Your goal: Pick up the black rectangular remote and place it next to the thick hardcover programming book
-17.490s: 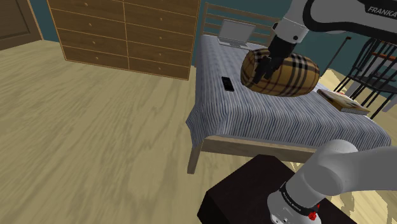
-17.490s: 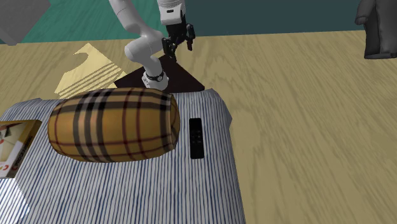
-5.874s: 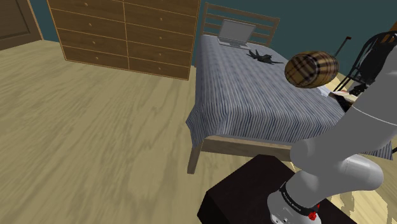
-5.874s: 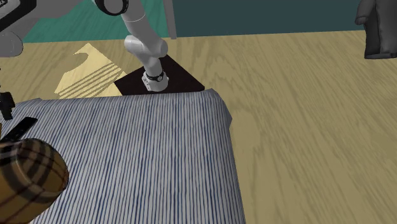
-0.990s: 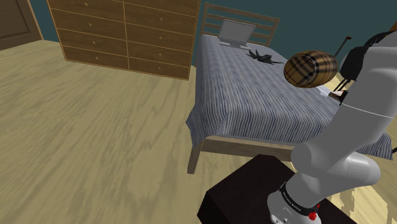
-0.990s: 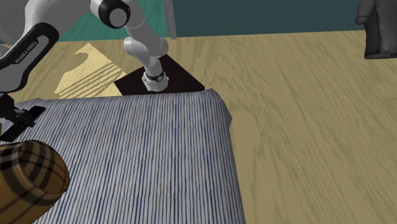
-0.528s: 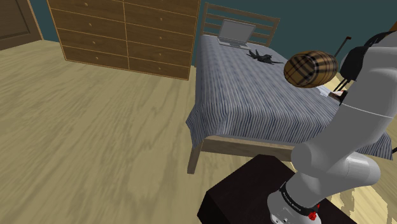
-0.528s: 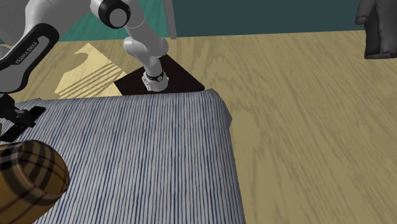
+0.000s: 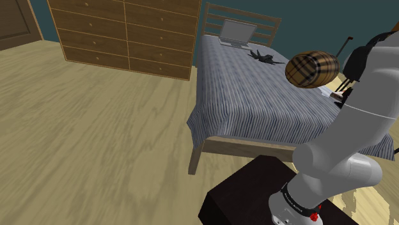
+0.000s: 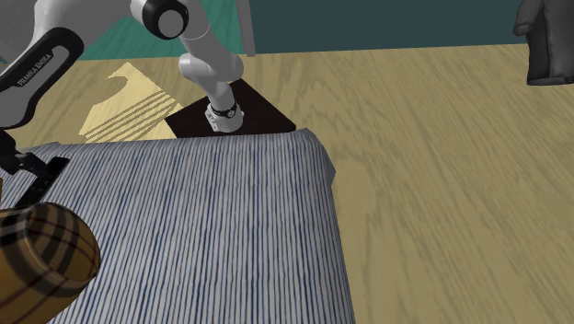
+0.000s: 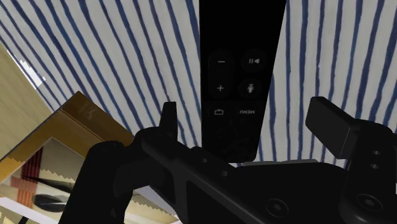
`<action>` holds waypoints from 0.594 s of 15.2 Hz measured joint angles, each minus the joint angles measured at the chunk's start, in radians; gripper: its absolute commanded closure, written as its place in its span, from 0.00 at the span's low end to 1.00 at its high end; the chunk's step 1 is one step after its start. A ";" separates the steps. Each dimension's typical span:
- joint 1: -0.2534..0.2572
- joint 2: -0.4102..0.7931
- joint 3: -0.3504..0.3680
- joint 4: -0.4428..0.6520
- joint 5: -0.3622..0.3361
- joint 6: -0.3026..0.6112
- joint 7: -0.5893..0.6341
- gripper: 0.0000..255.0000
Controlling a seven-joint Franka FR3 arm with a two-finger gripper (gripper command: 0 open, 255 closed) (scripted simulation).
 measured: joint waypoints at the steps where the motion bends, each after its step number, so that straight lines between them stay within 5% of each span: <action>1: 0.007 -0.017 -0.004 0.010 -0.013 -0.022 0.009 0.00; 9: 0.012 -0.037 -0.009 0.044 -0.032 -0.071 0.022 0.00</action>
